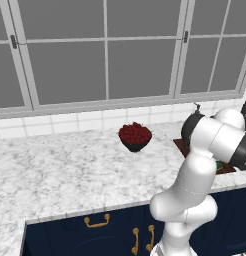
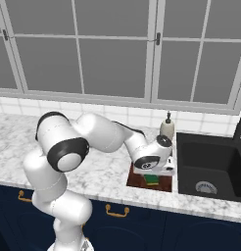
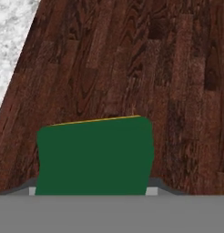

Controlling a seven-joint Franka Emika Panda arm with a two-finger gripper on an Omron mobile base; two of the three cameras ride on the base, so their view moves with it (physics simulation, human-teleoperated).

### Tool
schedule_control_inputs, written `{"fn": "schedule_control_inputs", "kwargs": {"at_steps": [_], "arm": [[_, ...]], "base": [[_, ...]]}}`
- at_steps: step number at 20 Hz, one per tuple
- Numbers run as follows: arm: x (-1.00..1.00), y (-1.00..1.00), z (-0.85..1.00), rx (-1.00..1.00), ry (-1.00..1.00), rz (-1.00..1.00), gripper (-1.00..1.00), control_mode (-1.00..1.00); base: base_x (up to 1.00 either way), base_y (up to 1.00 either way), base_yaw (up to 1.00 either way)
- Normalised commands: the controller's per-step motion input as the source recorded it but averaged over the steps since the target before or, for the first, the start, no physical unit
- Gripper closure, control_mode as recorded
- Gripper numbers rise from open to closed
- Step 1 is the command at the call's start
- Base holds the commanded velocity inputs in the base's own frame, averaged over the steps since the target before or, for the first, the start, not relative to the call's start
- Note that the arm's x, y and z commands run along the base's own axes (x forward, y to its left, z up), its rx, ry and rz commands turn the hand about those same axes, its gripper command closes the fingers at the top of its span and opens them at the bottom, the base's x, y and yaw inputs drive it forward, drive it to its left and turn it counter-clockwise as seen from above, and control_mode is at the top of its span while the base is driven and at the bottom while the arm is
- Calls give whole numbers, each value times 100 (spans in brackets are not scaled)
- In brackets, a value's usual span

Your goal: Pick up the sponge from the counter and clean the cutting board by briefly scrubbing or pressing down on the cutting board. Once finished, release the sponge.

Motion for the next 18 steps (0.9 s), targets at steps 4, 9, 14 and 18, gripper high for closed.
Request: {"fn": "schedule_control_inputs", "kwargs": {"at_steps": [4,9,14,18], "arm": [[-15,-30,0,3,-6,0,100,-100],[0,-38,0,1,-7,3,100,-100],[0,-32,0,3,-5,5,100,-100],[12,-11,0,4,0,5,100,-100]], "base": [[0,0,0],[0,0,0],[0,0,0],[0,0,0]]}}
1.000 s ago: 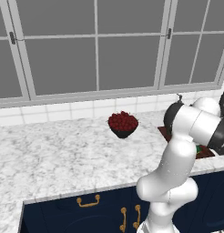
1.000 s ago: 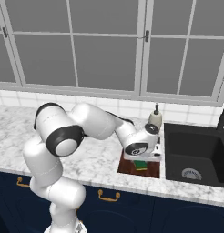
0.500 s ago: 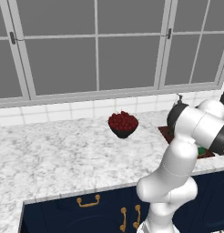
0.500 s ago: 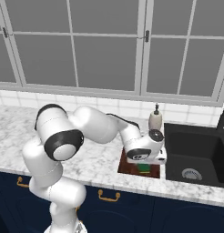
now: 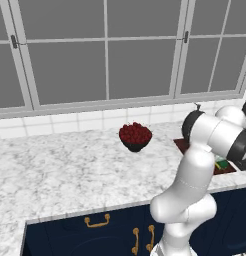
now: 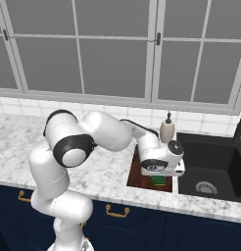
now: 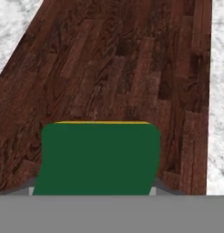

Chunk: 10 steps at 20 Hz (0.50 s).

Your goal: Pick up the sponge from the counter and clean the cutting board by briefly scrubbing or pressing down on the cutting board. Once finished, release the sponge.

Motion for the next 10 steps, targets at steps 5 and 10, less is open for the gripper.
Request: {"fn": "schedule_control_inputs", "kwargs": {"at_steps": [5,10], "arm": [[59,0,0,3,0,8,100,-100],[62,0,0,1,0,8,100,-100]], "base": [[0,0,0],[0,0,0]]}}
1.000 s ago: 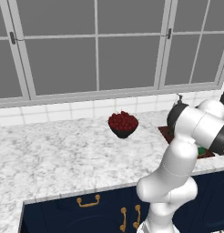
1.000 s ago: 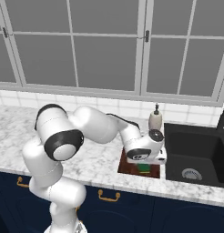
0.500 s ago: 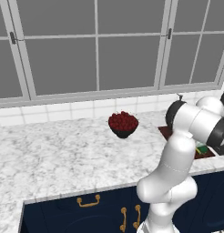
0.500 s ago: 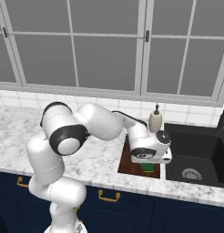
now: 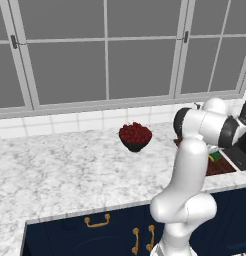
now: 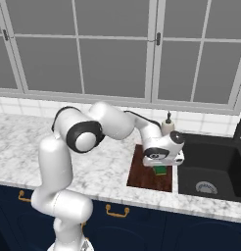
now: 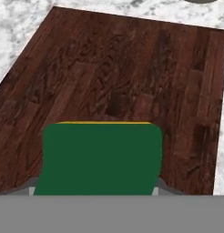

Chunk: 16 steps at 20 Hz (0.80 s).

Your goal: Pick up the sponge from the counter and clean the cutting board by briefly scrubbing or pressing down on the cutting board. Once finished, release the sponge.

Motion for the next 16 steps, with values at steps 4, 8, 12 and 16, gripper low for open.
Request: {"fn": "schedule_control_inputs", "kwargs": {"at_steps": [4,8,12,16], "arm": [[61,0,0,3,0,9,100,-100],[62,0,0,4,0,9,100,-100],[55,0,0,4,0,9,100,-100],[23,-1,0,7,0,5,100,-100]], "base": [[0,0,0],[0,0,0],[0,0,0],[0,0,0]]}}
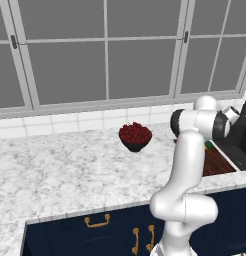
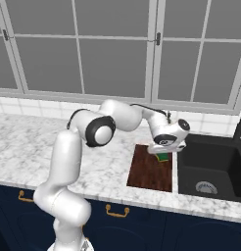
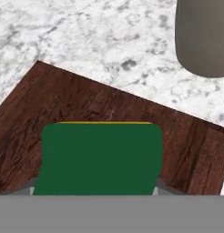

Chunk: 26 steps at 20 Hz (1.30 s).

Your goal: Pick up the sponge from the counter and clean the cutting board by briefly scrubbing or pressing down on the cutting board. Once finished, release the sponge.

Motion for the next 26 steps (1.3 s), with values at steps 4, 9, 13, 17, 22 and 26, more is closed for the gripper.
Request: {"fn": "schedule_control_inputs", "kwargs": {"at_steps": [4,9,13,17,22,26], "arm": [[-30,0,0,17,4,1,100,-100],[-98,22,0,4,0,7,100,-100],[-100,83,13,-13,-8,11,100,-100],[-77,100,41,-26,-21,7,100,-100],[-51,100,54,-34,-27,9,100,-100],[-19,100,2,-45,-15,9,100,-100]], "base": [[0,0,0],[0,0,0],[0,0,0],[0,0,0],[0,0,0],[0,0,0]]}}
